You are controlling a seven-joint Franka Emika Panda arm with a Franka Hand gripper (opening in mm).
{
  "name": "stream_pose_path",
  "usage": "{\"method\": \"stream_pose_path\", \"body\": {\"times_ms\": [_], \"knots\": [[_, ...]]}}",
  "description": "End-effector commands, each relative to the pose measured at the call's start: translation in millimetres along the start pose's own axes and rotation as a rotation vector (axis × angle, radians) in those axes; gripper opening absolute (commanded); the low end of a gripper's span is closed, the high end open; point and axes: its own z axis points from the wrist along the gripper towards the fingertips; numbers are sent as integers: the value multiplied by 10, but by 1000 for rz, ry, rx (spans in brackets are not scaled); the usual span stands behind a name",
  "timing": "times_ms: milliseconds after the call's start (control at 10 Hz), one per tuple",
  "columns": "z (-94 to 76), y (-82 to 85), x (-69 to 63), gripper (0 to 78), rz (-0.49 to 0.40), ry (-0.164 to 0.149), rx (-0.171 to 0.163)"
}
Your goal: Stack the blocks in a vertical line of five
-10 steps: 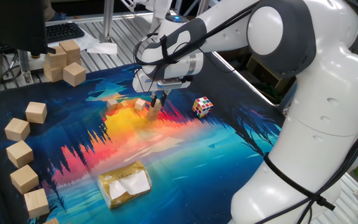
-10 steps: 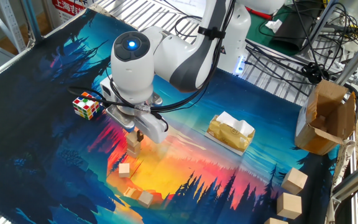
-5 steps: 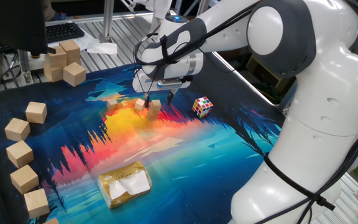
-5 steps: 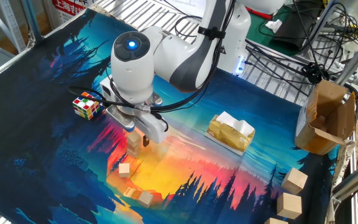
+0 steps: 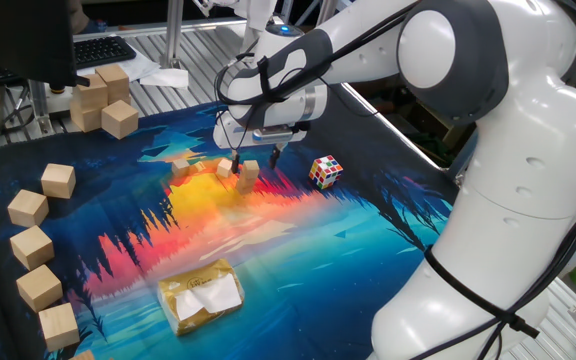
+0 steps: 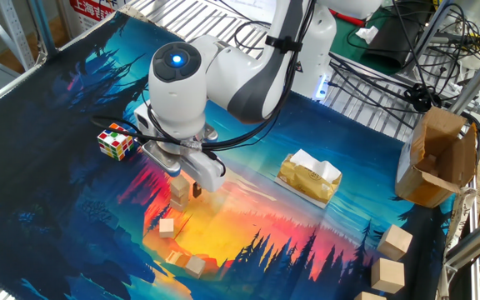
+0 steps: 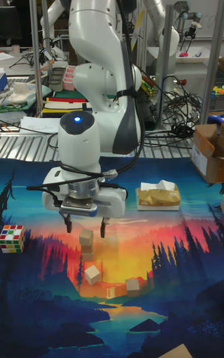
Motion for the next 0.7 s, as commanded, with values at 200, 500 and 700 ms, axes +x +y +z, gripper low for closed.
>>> {"method": "stream_pose_path", "body": {"times_ms": [200,500,700], "knots": [[-362,267,-278,775,98,33,13],[-411,360,-365,775,105,35,10],[-411,472,-442,775,129,35,4]]}}
